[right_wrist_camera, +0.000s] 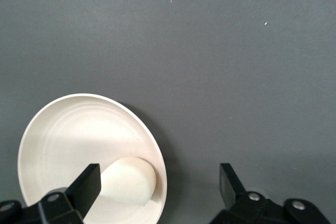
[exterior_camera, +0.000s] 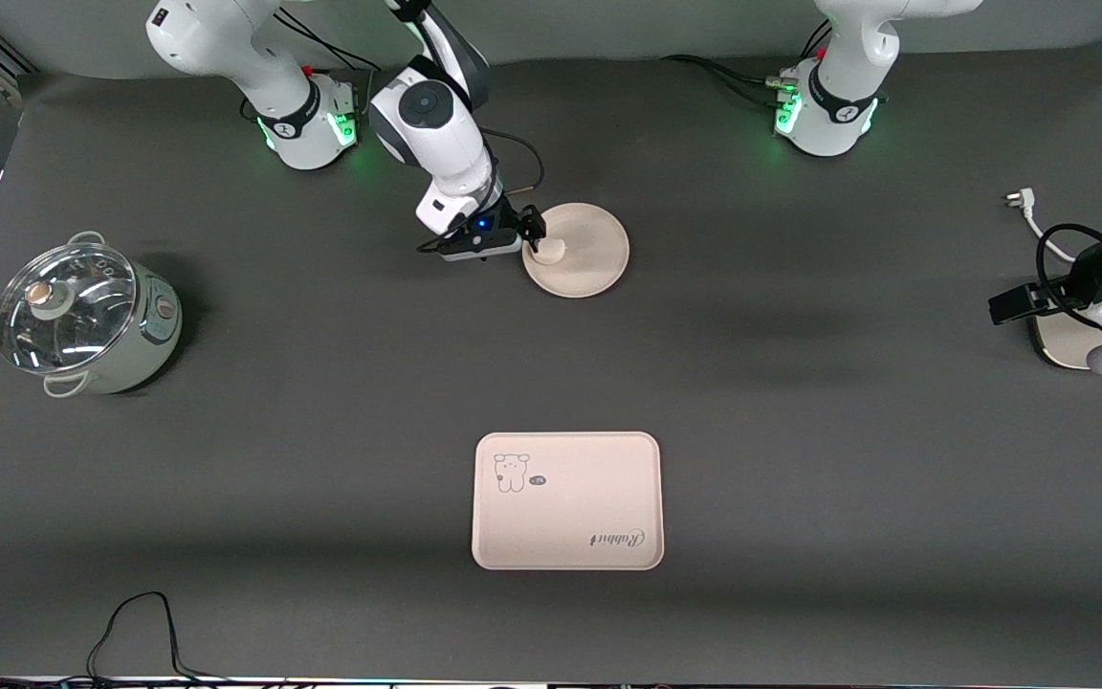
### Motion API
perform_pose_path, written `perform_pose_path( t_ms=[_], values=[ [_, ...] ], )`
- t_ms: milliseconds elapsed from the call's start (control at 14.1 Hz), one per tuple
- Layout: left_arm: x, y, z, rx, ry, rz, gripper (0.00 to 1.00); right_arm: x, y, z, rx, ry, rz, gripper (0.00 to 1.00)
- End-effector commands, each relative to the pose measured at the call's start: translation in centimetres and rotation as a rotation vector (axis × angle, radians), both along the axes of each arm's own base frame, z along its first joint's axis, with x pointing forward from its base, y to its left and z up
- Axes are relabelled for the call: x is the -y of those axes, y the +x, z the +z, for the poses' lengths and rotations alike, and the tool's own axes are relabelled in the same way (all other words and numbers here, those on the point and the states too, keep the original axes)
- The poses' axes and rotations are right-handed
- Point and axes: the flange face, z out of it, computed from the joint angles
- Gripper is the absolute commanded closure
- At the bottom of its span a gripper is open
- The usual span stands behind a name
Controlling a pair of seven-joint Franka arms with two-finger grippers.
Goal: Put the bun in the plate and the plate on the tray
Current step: 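Lower the right gripper and pinch the plate rim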
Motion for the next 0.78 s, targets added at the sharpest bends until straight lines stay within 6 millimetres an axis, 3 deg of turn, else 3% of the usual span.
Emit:
perform_pose_path(
  t_ms=[0, 354, 709],
  values=[
    [-0.7, -0.6, 0.2, 0.020, -0.039, -0.028, 0.00, -1.2, -0.9, -3.5, 0.028, 0.027, -0.047, 0.00],
    [0.2, -0.4, -0.4, 0.019, -0.036, -0.049, 0.00, -1.1, -1.2, -6.7, 0.057, 0.035, -0.050, 0.00],
    [0.6, -0.5, -0.1, 0.017, -0.049, -0.054, 0.00, -1.1, -1.3, -6.8, 0.055, 0.032, -0.048, 0.02]
  ],
)
